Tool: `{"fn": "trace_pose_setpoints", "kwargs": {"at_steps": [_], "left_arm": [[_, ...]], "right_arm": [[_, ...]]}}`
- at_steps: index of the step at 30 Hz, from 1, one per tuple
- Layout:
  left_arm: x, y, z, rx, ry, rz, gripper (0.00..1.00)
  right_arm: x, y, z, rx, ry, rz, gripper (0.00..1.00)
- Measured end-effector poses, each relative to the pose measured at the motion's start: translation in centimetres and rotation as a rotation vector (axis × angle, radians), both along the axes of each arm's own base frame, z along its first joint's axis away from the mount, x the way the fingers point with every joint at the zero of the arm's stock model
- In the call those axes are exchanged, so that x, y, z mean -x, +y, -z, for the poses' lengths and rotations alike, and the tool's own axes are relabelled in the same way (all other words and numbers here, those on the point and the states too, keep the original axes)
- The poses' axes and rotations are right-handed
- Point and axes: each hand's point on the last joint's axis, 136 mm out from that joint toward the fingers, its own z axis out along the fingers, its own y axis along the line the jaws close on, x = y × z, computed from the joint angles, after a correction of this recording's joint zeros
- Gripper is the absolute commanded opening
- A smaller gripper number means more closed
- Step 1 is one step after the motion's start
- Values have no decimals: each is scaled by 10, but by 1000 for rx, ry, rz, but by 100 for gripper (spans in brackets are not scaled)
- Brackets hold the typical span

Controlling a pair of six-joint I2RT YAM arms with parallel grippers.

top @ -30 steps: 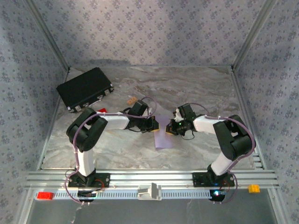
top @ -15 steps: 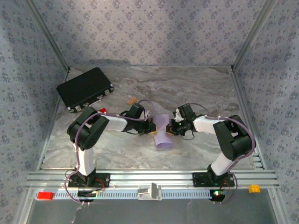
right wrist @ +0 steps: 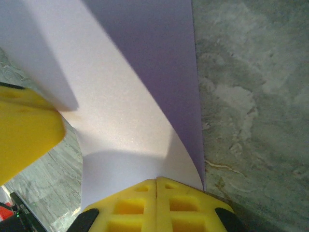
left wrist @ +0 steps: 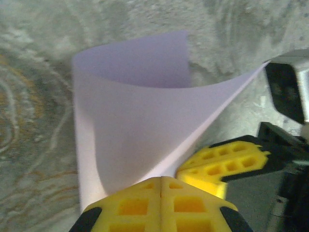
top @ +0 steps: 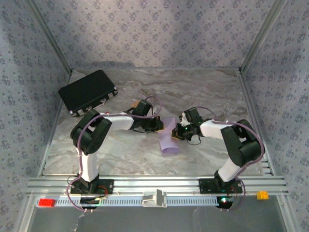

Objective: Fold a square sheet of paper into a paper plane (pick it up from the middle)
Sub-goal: First fold the square sheet of paper in half at the center of the table.

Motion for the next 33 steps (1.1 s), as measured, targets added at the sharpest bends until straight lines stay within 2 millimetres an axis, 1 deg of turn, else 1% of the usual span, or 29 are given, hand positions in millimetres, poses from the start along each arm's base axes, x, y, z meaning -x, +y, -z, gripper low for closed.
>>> {"fn": "trace_pose_setpoints", "kwargs": {"at_steps": [2,4,13,19,21,23,27,33], "left_arm": [[1,4,12,-30,14,-4,1],[1,6,18,-38,24,-3,1],[-4,9,16,-68,17,-3,3],[-19,3,-1,-62,-23,-1,3],[-22,1,-3,-60,-32,2,3],[-24,0,1,-65,-32,4,3],[-23,3,16,-84,-5,7,3],[-28,7,16,-79,-3,-4,3]], "right_arm": [[0,0,0,2,-1,1,0],[0,-1,0,5,-3,3,0],[0,-1,0,6,-3,3,0],[0,-1,0,5,-4,3,0],[0,-1,0,5,-4,3,0],[0,-1,0,5,-4,3,0],[0,-1,0,5,-4,3,0],[0,-1,0,5,-4,3,0]]}}
